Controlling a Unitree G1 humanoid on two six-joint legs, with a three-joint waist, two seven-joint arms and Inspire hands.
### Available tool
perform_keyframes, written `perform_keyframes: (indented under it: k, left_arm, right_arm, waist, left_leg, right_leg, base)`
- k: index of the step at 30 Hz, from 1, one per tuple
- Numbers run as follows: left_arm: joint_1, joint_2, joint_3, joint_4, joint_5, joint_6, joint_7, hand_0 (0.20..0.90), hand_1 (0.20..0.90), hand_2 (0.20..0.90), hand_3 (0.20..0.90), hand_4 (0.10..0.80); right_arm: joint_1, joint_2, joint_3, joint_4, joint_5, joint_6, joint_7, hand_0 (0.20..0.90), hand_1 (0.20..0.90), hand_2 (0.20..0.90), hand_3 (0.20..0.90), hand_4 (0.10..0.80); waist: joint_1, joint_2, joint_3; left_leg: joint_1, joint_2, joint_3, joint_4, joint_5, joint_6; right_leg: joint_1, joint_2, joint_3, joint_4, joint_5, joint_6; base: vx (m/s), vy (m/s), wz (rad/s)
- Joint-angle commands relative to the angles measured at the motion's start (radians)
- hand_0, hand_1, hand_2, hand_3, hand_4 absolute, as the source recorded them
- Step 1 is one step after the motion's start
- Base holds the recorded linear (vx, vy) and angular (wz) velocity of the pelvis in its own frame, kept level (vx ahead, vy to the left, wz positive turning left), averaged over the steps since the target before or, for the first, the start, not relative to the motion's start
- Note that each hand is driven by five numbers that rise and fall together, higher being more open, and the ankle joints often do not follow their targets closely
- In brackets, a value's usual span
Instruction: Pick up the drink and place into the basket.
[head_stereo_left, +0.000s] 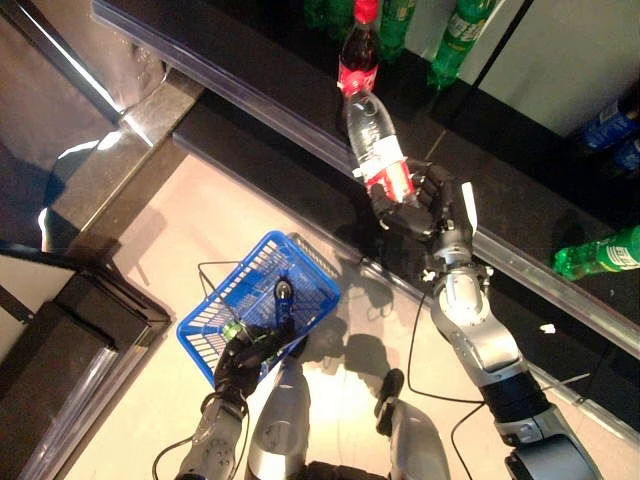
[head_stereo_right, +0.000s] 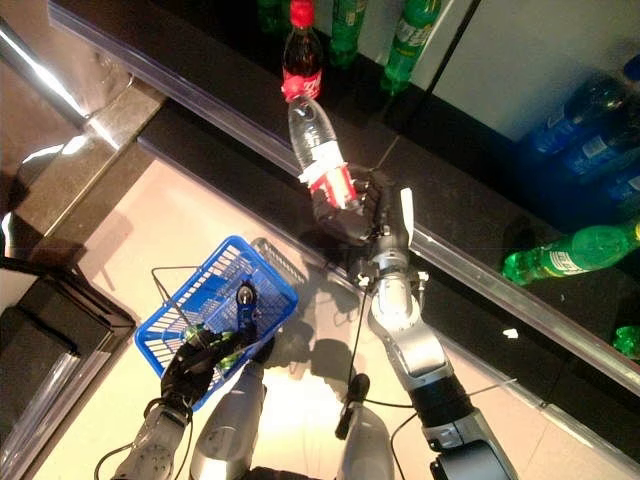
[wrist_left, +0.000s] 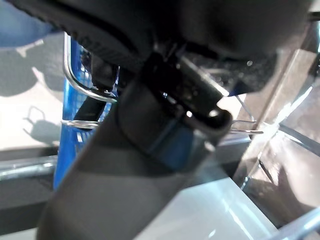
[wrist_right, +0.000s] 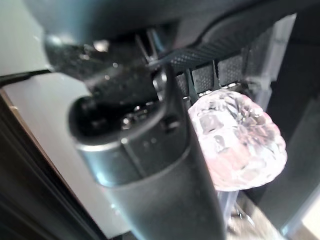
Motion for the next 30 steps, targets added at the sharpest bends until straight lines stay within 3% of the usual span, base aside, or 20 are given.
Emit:
perform_keyframes:
  k: [1,17,30]
  left_arm:
    - [0.015,0.061,0.022,-0.370,0.027,-0.141,-0.178,0.300,0.300,0.300,0.200,0.100]
    - [0.015,0.163,0.009,-0.648,0.138,-0.120,-0.180,0.300,0.300,0.300,0.200,0.100]
    - [-0.025,0.211,0.021,-0.781,0.158,-0.081,-0.259,0.300,0.300,0.300,0.200,0.100]
  right_arm:
    - [-0.067,-0.008,-0.003,-0.291,0.038,-0.181,0.066,0.300,0.300,0.300,0.200,0.100]
    - [-0.006,-0.004,0.225,-0.219,0.100,-0.078,0.108,0.300,0.300,0.300,0.200,0.100]
    - [-0.005,0.064,0.334,0.018,0.140,-0.018,0.014,0.300,0.300,0.300,0.200,0.100]
  waist:
    - [-0.005,0.039,-0.171]
    - [0.069,0.023,-0.231]
    - [0.148,-0.004,-0.213]
  left_leg:
    - [0.059,-0.007,-0.041,0.016,-0.011,0.061]
    - [0.073,-0.004,-0.089,-0.021,0.024,0.053]
    - [0.060,-0.013,-0.150,-0.020,0.034,0.048]
  right_leg:
    - [0.055,0.008,-0.008,0.085,-0.034,-0.101]
    - [0.108,0.008,-0.060,0.040,-0.023,-0.084]
    - [0.136,0.015,-0.109,0.025,-0.021,-0.082]
  base:
    - [0.038,0.010,0.16]
    - [0.017,-0.012,0.11]
    - [0.020,-0.049,0.18]
